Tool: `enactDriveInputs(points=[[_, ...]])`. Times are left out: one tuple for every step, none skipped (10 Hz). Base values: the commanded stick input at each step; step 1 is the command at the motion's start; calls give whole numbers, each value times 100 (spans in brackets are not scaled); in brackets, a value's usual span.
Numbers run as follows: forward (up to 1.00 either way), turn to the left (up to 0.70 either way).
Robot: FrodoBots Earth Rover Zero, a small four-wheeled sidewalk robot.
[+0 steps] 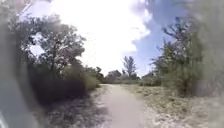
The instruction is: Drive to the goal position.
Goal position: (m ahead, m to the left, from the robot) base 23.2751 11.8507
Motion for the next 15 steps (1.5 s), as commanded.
enactDriveInputs(points=[[70,0],[70,0],[70,0],[70,0],[70,0],[70,0],[70,0],[70,0],[70,0],[70,0],[70,0],[70,0],[70,0],[70,0],[70,0]])
